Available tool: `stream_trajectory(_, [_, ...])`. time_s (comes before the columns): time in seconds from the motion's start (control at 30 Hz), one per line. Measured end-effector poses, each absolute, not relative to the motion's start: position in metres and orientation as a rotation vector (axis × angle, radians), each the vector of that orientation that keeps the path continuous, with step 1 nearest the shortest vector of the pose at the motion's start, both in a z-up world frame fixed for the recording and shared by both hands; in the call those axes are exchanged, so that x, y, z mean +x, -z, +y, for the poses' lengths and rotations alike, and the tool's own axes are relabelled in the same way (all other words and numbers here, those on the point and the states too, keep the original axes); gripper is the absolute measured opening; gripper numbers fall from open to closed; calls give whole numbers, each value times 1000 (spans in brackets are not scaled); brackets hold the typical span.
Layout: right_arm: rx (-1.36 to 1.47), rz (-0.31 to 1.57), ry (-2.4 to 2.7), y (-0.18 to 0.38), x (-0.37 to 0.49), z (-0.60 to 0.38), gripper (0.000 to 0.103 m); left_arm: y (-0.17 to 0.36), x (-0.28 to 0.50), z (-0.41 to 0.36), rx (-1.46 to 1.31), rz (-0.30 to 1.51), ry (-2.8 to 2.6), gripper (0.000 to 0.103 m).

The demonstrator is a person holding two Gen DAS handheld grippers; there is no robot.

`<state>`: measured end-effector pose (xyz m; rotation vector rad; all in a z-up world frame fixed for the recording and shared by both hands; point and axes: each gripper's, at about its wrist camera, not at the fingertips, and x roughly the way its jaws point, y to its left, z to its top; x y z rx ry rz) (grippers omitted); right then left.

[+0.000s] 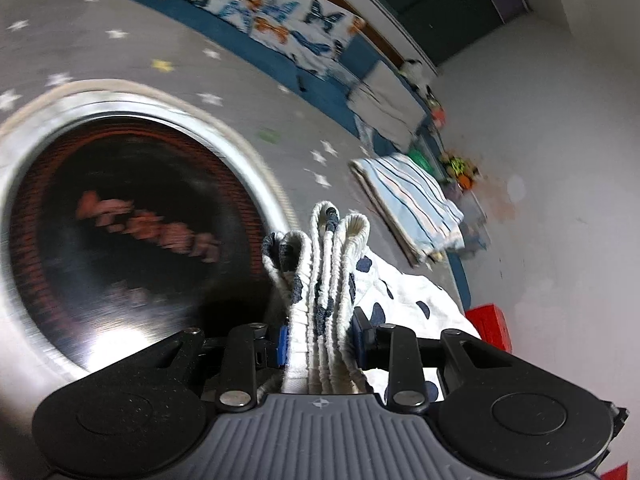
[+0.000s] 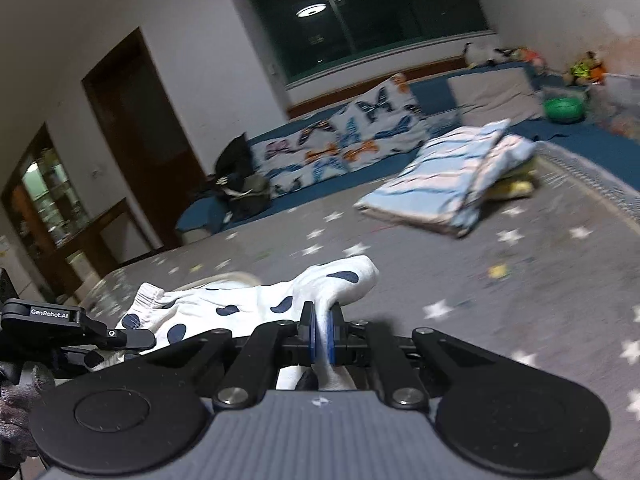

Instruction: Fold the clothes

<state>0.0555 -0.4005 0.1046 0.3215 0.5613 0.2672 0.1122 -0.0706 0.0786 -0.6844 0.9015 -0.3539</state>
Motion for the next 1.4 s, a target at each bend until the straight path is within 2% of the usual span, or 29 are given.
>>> stream_trajectory(0.37, [339, 598, -179, -82, 63, -442, 6, -64, 140, -123, -541, 963, 378, 34])
stream_trajectory(0.5, [326, 626, -159, -71, 63, -446, 11, -60, 139, -128, -492, 970, 360, 49])
stream_trajectory(0.7, [317, 614, -139, -74, 64, -450, 17, -72, 139, -125, -447, 925, 329, 62])
stream_trajectory(0.87, [301, 613, -164, -78, 74, -443, 26, -80, 143, -134, -351, 879, 325, 62])
stream_trajectory(1.23, [240, 670, -206, -67, 106, -424, 27, -66, 165, -148, -252, 900, 302, 62])
stream_trajectory(1.4, [212, 715, -204, -59, 124, -421, 34, -59, 170, -149, -251, 919, 294, 63])
